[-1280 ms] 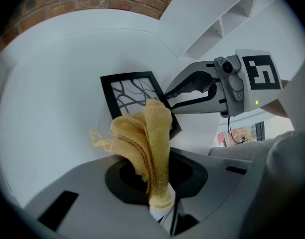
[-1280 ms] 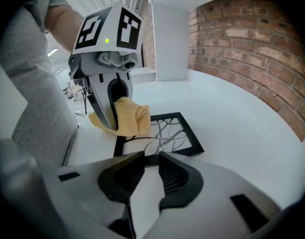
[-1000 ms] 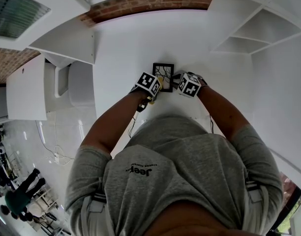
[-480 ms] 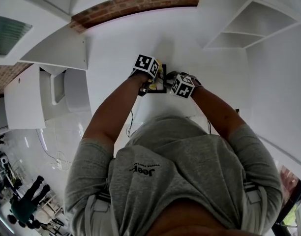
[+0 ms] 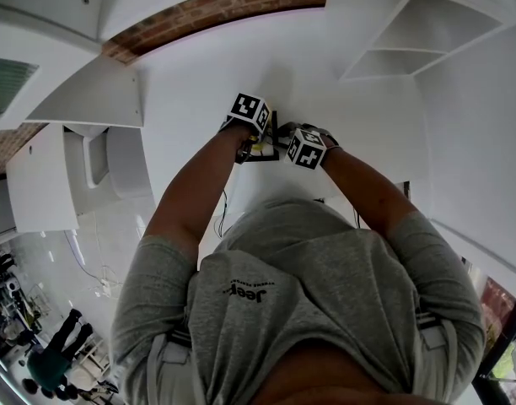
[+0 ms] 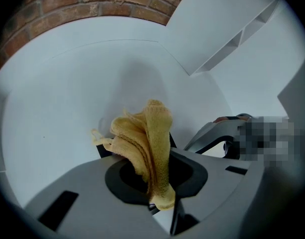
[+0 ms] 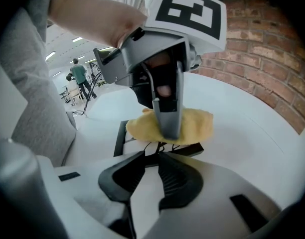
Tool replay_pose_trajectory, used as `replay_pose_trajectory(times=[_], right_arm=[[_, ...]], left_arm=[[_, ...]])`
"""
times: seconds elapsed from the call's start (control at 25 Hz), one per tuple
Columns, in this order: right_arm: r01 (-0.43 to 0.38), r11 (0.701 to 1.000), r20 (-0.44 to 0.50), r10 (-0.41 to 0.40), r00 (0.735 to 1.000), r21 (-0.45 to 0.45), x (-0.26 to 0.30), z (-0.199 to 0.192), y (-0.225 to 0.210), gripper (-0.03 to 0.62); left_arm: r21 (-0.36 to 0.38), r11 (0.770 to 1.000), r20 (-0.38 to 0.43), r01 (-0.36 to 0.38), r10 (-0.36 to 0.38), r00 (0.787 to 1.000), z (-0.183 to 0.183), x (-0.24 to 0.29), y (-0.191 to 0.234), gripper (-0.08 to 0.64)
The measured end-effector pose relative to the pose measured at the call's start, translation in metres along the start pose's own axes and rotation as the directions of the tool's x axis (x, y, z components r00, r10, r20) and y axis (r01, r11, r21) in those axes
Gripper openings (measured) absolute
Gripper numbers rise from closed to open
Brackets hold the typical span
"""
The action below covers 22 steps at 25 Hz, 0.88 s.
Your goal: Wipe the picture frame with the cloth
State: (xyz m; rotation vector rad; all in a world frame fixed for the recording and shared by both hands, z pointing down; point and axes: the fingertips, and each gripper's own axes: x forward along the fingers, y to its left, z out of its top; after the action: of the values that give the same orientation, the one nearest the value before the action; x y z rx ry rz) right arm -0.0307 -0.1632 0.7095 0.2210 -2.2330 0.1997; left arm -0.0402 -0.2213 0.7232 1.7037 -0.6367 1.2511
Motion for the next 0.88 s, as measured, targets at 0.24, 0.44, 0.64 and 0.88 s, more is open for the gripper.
replay_pose_trajectory(times=[0.24, 0.44, 0.64, 0.88], right_arm=[[0.001, 1.0, 0.002, -0.001, 1.0, 0.003, 0.0, 0.0, -0.001, 0.084], [0.0, 1.0, 0.0, 0.0, 1.0, 0.002, 0.0, -0.001, -0.001, 0.084], [-0.001, 1.0, 0.001, 0.001, 1.0, 0.004, 0.0, -0.001, -0.002, 0.084], [-0.006, 1.0, 0.001, 0.006, 1.0, 0.003, 0.0, -0.001, -0.001, 0.084]], left_arm=[[0.02, 1.0, -0.021, 0.009, -0.009, 1.0, -0.016, 0.001, -0.009, 0.086], [0.02, 0.999, -0.039, 0.037, -0.036, 0.999, -0.035, 0.003, -0.018, 0.086], [0.042, 0.998, -0.052, 0.042, -0.04, 0.998, -0.054, 0.004, -0.025, 0.086], [0.052, 0.997, -0.06, 0.051, -0.048, 0.997, -0.063, -0.001, -0.029, 0.086]])
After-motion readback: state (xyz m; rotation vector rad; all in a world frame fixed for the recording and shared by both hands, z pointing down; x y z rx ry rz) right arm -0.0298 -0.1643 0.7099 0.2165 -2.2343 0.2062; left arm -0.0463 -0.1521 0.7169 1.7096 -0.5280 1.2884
